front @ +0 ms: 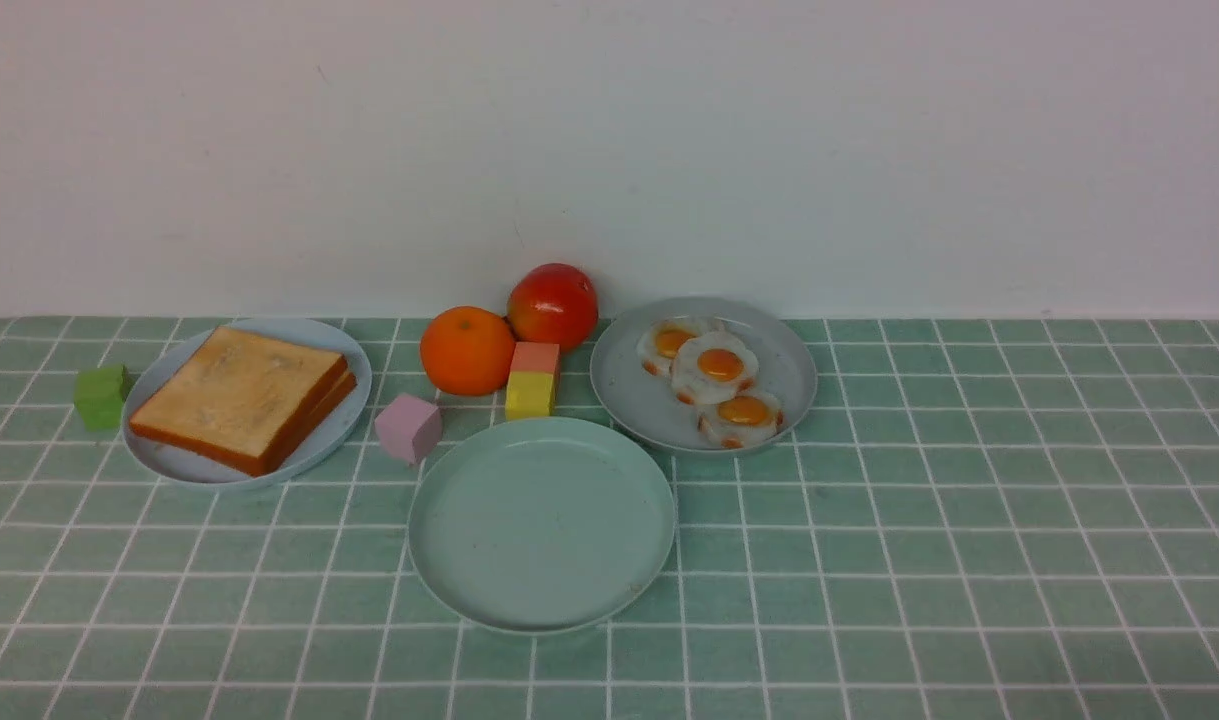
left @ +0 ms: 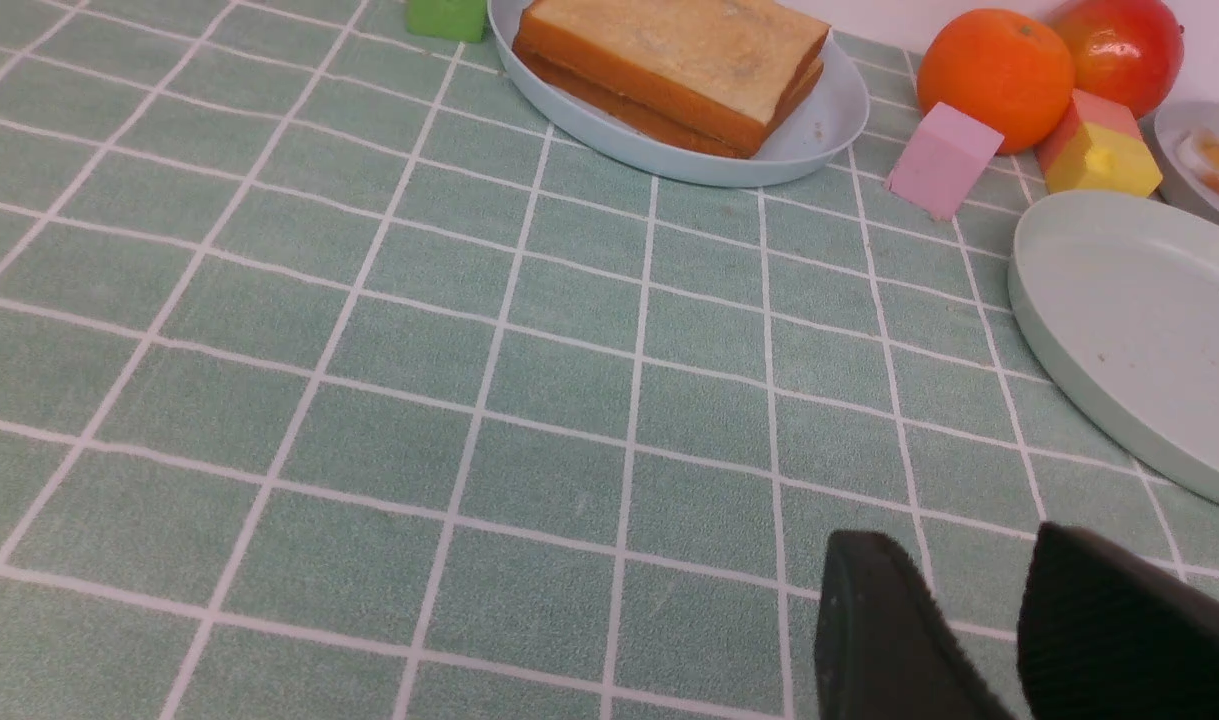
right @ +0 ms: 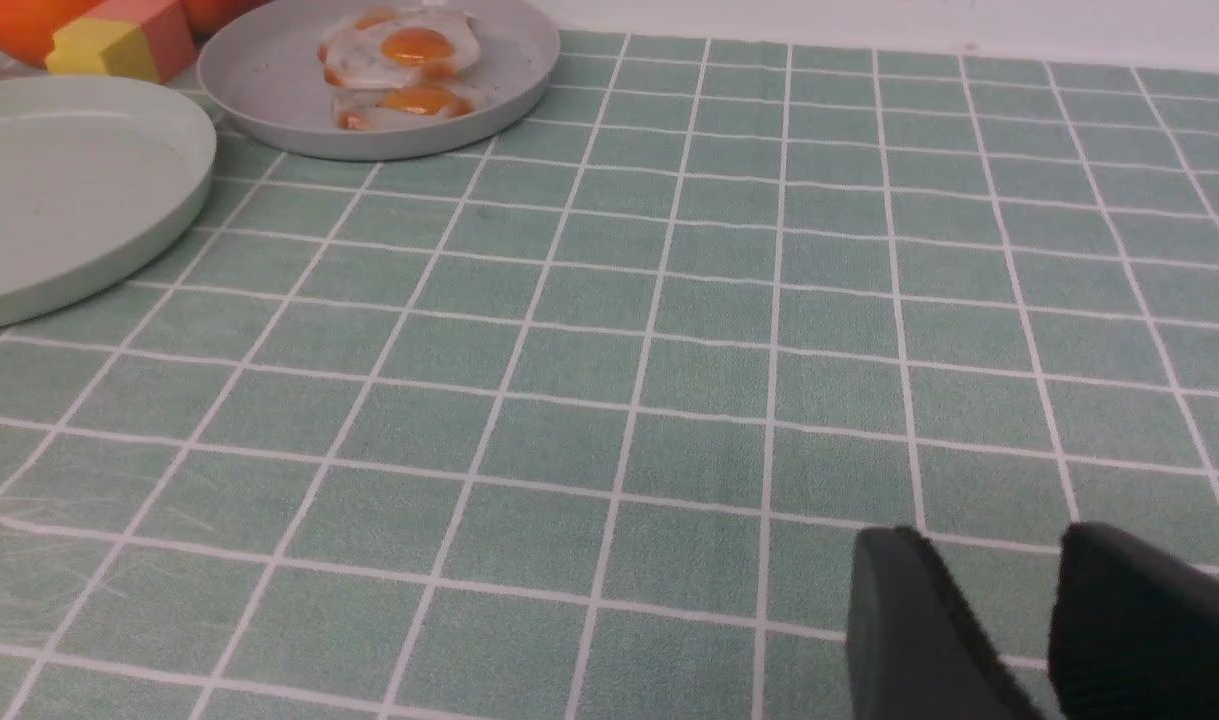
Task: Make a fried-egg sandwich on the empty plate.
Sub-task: Use the left arm to grab a slice of bread
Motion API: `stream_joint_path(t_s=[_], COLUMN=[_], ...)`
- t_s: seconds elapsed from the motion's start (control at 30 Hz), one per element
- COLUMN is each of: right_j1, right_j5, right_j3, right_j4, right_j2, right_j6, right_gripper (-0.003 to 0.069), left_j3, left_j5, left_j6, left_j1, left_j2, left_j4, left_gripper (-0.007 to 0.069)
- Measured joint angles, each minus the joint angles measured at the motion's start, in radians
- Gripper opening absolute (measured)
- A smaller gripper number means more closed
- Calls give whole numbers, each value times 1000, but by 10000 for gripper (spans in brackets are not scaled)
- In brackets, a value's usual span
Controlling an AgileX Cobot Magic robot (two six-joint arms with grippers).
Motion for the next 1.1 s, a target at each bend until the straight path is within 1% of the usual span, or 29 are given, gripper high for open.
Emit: stream_joint_path(t_s=[0.67,0.77,0.97,1.03,1.07,1.1], right_j1=[0,0,0,0,0,0], right_j5=[0,0,0,0,0,0], right_j3=[0,0,0,0,0,0], right_j4=[-1,-1,-1,0,0,0], right_j2=[0,0,0,0,0,0], right_j6=[0,0,0,0,0,0], right_gripper=[239,239,239,239,239,239], left_j3=[0,0,0,0,0,0], left_j5=[-1,-29,-228,-250,-284,-303], left_j6=[0,-4,-176,-194,-208,-212], left_j1=[0,0,0,0,0,0], left_j2=[0,0,0,0,0,0], left_j4=[0,-9,-308,-347,-400,-421], left_gripper=[237,237,238,238,238,238])
